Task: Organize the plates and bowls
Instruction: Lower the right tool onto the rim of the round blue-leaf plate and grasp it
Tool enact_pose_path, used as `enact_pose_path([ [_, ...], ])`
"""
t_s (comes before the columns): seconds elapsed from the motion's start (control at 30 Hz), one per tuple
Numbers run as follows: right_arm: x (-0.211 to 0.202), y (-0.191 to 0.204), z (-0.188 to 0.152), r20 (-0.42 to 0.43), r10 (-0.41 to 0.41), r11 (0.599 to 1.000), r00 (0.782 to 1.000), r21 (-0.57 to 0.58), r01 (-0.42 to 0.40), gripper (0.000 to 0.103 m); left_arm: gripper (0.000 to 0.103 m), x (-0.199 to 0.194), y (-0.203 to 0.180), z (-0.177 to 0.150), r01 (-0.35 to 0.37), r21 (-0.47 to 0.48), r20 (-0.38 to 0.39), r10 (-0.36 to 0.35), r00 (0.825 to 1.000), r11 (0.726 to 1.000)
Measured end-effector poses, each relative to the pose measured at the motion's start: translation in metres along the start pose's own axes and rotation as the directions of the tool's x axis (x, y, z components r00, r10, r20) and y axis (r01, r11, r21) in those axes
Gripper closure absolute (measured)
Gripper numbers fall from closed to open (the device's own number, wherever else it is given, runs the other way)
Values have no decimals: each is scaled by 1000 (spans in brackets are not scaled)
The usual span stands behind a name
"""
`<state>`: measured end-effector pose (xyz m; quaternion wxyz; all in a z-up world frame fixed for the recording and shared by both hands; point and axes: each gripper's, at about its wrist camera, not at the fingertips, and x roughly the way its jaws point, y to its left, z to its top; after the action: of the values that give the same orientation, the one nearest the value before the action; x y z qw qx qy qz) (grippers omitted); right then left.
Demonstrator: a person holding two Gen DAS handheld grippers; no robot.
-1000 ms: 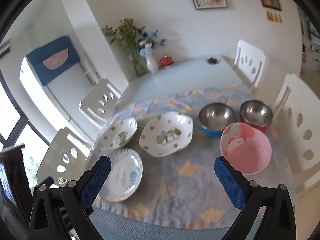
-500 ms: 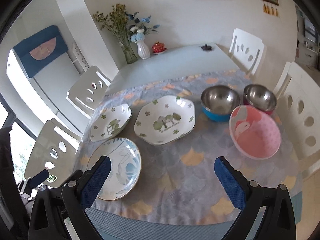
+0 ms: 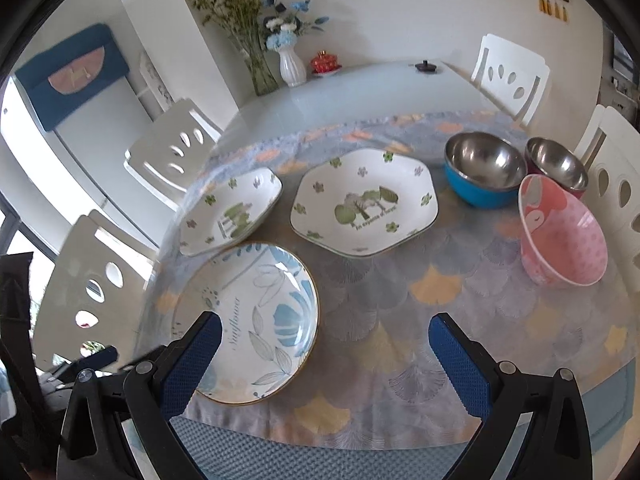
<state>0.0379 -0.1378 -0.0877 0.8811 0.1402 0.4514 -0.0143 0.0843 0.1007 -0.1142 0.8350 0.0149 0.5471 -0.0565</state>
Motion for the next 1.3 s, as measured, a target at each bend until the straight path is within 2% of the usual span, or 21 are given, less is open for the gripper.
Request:
enact_pose_path([
  [0.07, 8, 3, -1, -15, -10, 1000, 1000, -11, 9, 0, 8, 4, 5, 1, 12, 7, 0, -12, 1000, 1000],
  [0.17, 17, 8, -2, -31, -24, 999, 999, -32, 23, 0, 8, 8, 15, 3, 61, -21, -4, -61, 998, 998],
  [0.3, 25, 13, 0, -31, -33, 998, 999, -63, 31, 0, 8, 15, 27, 6, 85, -54, 9, -85, 996, 995],
  [0.43, 38, 16, 2, -39, -30, 997, 999, -75, 28, 0, 8, 34, 41, 12, 140, -92, -3, -141, 990, 986],
  [0.6, 66, 13, 1, -95, -25, 999, 995, -49, 20, 8, 26, 58, 49, 17, 150, -97, -37, -154, 987, 984],
  [0.83, 92, 13, -3, -138, -23, 999, 990, -32, 18, 9, 37, 80, 52, 22, 170, -89, -69, -176, 982, 981],
  [0.9, 99, 13, -4, -148, -17, 999, 989, -31, 13, 19, 52, 87, 53, 22, 175, -86, -89, -182, 979, 981],
  [0.97, 106, 12, -5, -162, -15, 1000, 987, -24, 11, 25, 64, 95, 54, 22, 189, -91, -115, -198, 973, 978],
  [1.0, 110, 11, -6, -165, -16, 1000, 986, -16, 14, 32, 70, 97, 55, 21, 197, -98, -119, -208, 971, 975],
  [1.07, 115, 9, -7, -174, -15, 1000, 985, -6, 14, 42, 78, 100, 58, 20, 213, -110, -124, -226, 966, 971],
  [1.17, 123, 5, -10, -189, 2, 1000, 982, 16, 1, 53, 84, 100, 58, 20, 230, -106, -120, -242, 963, 968],
  [1.3, 127, 3, -13, -185, 27, 999, 982, 26, -23, 65, 84, 101, 59, 21, 235, -107, -107, -246, 963, 966],
])
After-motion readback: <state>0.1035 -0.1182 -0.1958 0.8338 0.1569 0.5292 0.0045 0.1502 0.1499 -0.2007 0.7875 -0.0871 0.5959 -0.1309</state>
